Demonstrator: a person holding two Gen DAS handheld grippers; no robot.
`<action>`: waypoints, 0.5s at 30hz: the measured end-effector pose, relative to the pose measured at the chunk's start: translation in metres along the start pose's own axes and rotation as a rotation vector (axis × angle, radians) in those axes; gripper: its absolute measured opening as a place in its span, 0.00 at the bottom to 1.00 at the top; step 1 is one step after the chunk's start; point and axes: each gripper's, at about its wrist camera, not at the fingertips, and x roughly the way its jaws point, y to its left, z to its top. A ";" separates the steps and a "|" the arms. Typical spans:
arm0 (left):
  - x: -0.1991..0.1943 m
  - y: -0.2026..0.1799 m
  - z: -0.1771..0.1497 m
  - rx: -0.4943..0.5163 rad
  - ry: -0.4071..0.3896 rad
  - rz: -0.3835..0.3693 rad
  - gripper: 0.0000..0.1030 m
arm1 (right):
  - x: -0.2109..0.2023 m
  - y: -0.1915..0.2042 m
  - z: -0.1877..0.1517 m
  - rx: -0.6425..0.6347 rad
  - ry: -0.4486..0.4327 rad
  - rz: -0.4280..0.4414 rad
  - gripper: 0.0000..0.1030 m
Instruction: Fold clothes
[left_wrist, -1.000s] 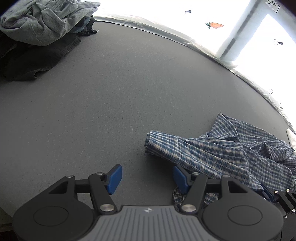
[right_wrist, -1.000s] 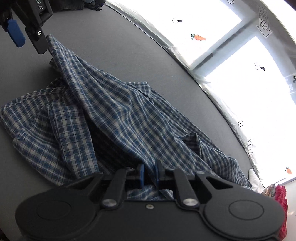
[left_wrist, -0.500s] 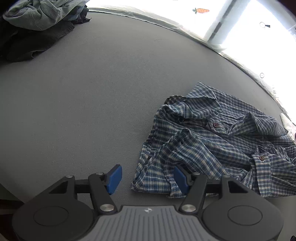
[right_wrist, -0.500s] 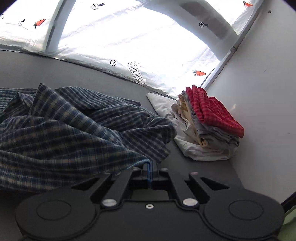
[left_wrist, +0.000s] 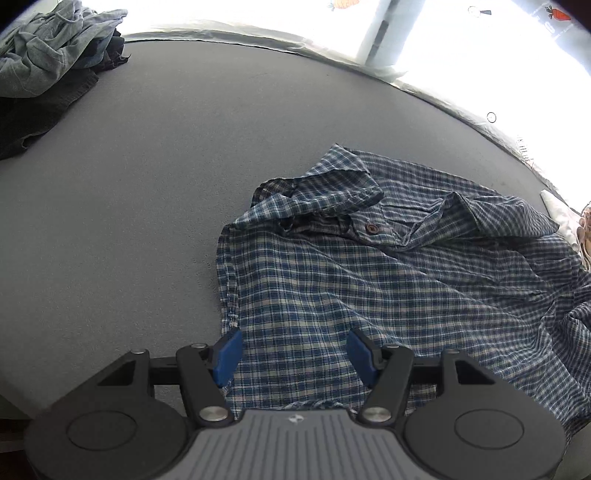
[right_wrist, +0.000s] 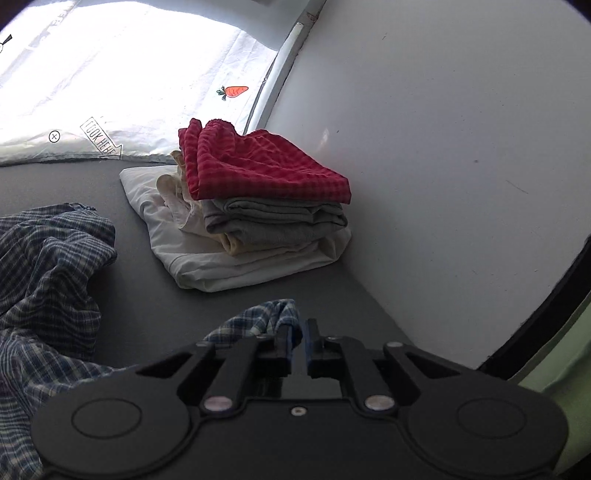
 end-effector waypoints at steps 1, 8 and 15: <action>0.000 -0.002 0.003 0.004 -0.006 0.002 0.61 | -0.001 0.005 -0.001 0.015 0.018 0.048 0.40; 0.003 -0.020 0.022 0.039 -0.039 -0.007 0.62 | -0.005 0.043 -0.004 0.122 0.140 0.382 0.57; 0.029 -0.065 0.046 0.178 -0.061 -0.040 0.66 | 0.014 0.070 0.028 0.222 0.117 0.474 0.71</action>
